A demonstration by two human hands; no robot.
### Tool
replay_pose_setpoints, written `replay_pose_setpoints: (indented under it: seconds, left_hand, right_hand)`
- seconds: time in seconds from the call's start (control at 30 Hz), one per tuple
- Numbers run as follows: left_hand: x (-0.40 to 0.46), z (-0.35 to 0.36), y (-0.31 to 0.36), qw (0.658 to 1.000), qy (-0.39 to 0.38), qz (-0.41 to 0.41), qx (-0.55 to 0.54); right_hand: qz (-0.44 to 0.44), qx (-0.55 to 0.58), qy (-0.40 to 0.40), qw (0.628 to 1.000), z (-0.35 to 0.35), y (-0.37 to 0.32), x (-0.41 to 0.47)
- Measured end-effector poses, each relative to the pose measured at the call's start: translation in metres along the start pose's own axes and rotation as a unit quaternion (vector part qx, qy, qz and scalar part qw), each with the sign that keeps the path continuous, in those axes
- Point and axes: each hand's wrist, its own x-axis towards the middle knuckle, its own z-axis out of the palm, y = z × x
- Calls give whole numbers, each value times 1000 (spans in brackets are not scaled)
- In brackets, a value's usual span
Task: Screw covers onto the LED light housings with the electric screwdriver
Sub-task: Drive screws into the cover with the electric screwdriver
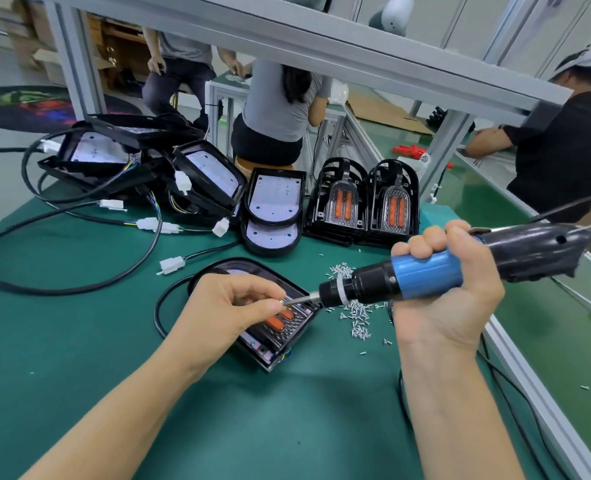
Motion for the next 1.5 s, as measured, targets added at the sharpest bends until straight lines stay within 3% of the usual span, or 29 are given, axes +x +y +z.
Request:
replay_pose_setpoints:
  seconds: [0.3, 0.9, 1.23, 1.4, 1.5]
  left_hand:
    - [-9, -18, -18, 971, 25, 51, 232]
    - [-7, -10, -37, 966, 71, 85, 232]
    - [-6, -8, -33, 968, 86, 76, 224]
    - [-13, 6, -19, 936, 118, 178, 282]
    - [-18, 26, -10, 914, 74, 247, 314]
  right_hand:
    - [37, -84, -35, 995, 1, 16, -13]
    - [51, -126, -56, 989, -3, 41, -20]
    - [25, -113, -24, 993, -8, 15, -9]
    - [-27, -143, 30, 989, -25, -22, 7]
    - [-46, -192, 77, 977, -44, -47, 17]
